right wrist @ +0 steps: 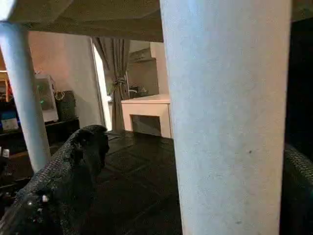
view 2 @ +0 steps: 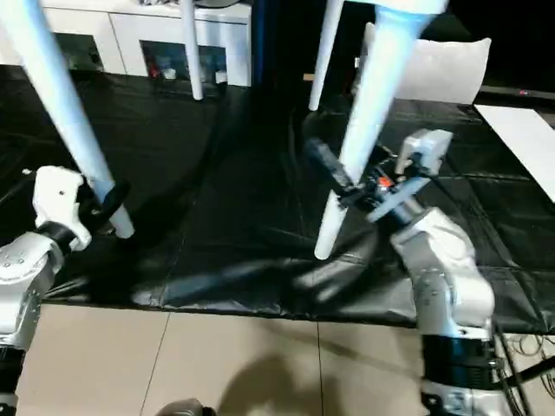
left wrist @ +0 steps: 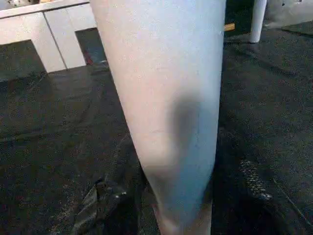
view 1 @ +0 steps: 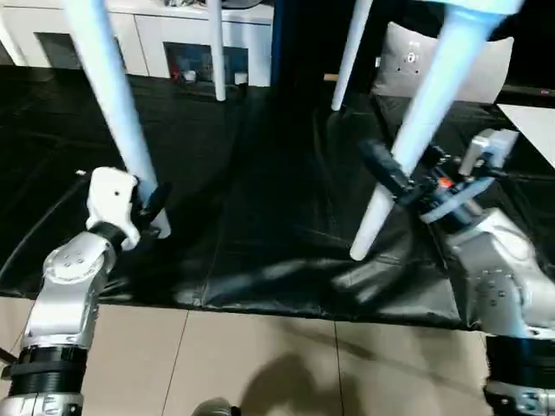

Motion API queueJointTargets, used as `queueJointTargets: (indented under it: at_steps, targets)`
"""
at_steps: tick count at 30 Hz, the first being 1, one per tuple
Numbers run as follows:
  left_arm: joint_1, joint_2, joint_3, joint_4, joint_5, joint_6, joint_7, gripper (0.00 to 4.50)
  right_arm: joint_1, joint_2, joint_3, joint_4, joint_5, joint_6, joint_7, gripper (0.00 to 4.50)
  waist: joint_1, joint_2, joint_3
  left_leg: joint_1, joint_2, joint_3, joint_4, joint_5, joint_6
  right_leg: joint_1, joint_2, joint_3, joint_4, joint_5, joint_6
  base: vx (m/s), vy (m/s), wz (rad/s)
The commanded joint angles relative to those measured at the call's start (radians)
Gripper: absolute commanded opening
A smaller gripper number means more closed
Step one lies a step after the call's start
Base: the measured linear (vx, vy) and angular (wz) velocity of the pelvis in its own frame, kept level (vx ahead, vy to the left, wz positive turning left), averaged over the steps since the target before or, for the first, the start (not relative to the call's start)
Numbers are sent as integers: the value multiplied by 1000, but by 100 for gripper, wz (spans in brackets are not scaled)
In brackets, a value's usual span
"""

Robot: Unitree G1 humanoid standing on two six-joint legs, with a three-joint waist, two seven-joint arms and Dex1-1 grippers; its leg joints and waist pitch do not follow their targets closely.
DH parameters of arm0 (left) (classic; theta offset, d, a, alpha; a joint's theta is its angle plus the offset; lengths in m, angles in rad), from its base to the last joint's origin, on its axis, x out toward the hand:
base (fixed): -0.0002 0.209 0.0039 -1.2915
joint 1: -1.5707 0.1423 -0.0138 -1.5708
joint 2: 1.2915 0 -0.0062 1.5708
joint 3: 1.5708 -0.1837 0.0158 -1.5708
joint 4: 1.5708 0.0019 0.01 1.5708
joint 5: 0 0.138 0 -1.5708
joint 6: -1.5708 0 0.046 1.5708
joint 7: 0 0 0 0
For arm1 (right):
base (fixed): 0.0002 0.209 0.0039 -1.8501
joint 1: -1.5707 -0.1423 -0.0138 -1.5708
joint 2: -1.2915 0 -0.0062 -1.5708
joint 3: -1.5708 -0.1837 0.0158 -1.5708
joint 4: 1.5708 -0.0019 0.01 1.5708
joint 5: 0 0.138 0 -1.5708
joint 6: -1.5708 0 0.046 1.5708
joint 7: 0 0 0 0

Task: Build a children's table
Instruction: Flip table

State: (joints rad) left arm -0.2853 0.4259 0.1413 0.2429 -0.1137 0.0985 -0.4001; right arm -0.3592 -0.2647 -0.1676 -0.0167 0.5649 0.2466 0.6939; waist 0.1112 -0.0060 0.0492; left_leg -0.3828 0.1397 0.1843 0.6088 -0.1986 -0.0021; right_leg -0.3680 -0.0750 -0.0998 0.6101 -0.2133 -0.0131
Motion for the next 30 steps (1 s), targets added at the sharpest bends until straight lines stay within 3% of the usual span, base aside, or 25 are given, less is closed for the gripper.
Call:
queueJointTargets:
  at_steps: [1,2,6,9,10,12,13,15,18,21,22,23,24,25,26,27,28,29,30]
  targets:
    - [27,30,-80,10,91,-26,-40,152,4,11,61,10,-16,8,12,450,-10,22,-56,32,112,-54,-104,-291,-76,21,-107,78,-63,-73,-187,0,0,0]
    - [33,30,-76,10,84,-25,-46,152,7,12,62,19,-24,3,10,450,-11,17,-54,31,111,-53,-104,-290,-72,21,-110,79,-65,-85,-189,0,0,0]
    - [58,24,-29,19,33,-46,-46,239,40,16,58,38,-53,-17,-2,450,-17,10,-53,30,113,-54,-107,-297,-66,22,-109,81,-71,-138,-168,0,0,0]
    - [90,-13,30,-48,-77,-42,-78,262,94,23,50,11,-58,-30,-16,450,-17,13,-55,28,115,-50,-105,-277,-63,22,-113,83,-68,-107,-186,0,0,0]
    - [130,-32,48,-104,-138,-47,-109,267,142,29,47,-23,-59,-35,-26,450,-15,25,-56,28,114,-50,-104,-270,-65,22,-114,83,-65,-93,-191,0,0,0]
    - [185,-44,53,-169,-183,-35,-128,278,195,34,42,-70,-55,-33,-38,450,-18,17,-58,22,115,-46,-103,-240,-46,27,-108,82,-59,-8,-204,0,0,0]
    - [243,-59,64,-243,-228,-15,-128,291,249,36,32,-128,-41,-21,-53,450,-18,25,-58,20,115,-46,-102,-237,-41,26,-107,82,-54,6,-209,0,0,0]
    - [292,-75,75,-303,-264,-3,-119,291,295,37,22,-174,-34,-15,-66,450,-23,19,-53,16,113,-42,-100,-237,-4,27,-106,82,-61,-5,-213,0,0,0]
    - [391,-103,91,-433,-301,15,-67,291,390,28,-7,-247,-17,21,-91,450,-24,20,-45,16,116,-42,-102,-273,2,26,-109,85,-77,-118,-201,0,0,0]
    - [450,-115,92,-509,-302,36,-44,291,445,28,-20,-294,-3,28,-105,450,-26,21,-28,25,112,-45,-107,-372,-21,11,-103,87,-102,-331,-140,0,0,0]
    - [534,-148,68,-617,-283,71,-1,291,538,21,-24,-399,16,55,-134,450,-27,21,-23,25,114,-47,-110,-382,-29,9,-104,89,-105,-356,-131,0,0,0]
    - [559,-158,58,-650,-278,83,14,291,567,19,-25,-435,24,66,-144,450,-21,16,-18,22,121,-52,-116,-398,-35,14,-107,92,-110,-390,-106,0,0,0]
    - [579,-163,47,-678,-266,94,31,291,591,20,-25,-470,28,79,-157,450,-23,11,-11,21,121,-52,-118,-405,-33,9,-105,93,-111,-395,-97,0,0,0]
    - [591,-171,34,-699,-259,107,48,291,606,20,-28,-492,33,90,-167,450,-26,14,-6,23,115,-53,-119,-431,-34,5,-103,93,-116,-438,-81,0,0,0]
    - [597,-175,27,-712,-254,116,59,291,615,21,-29,-505,34,96,-174,450,-29,15,-1,32,110,-56,-118,-476,-47,-1,-104,92,-125,-536,-55,0,0,0]
    - [612,-191,9,-733,-248,117,80,291,635,27,-25,-531,29,104,-193,450,-31,8,6,36,106,-61,-114,-493,-56,-6,-110,92,-137,-626,-26,0,0,0]
    - [621,-203,3,-736,-242,103,87,291,650,34,-17,-544,21,100,-200,450,-31,10,13,37,106,-64,-115,-506,-60,-8,-112,92,-144,-665,-14,0,0,0]
    - [627,-210,-11,-736,-232,99,92,291,659,32,-9,-550,15,104,-201,450,-34,2,15,43,105,-64,-111,-525,-63,-13,-113,89,-155,-717,-2,0,0,0]
    - [636,-217,-23,-734,-223,94,94,291,670,29,2,-557,7,107,-202,450,-35,2,11,43,104,-69,-112,-501,-67,-4,-116,85,-158,-724,12,0,0,0]
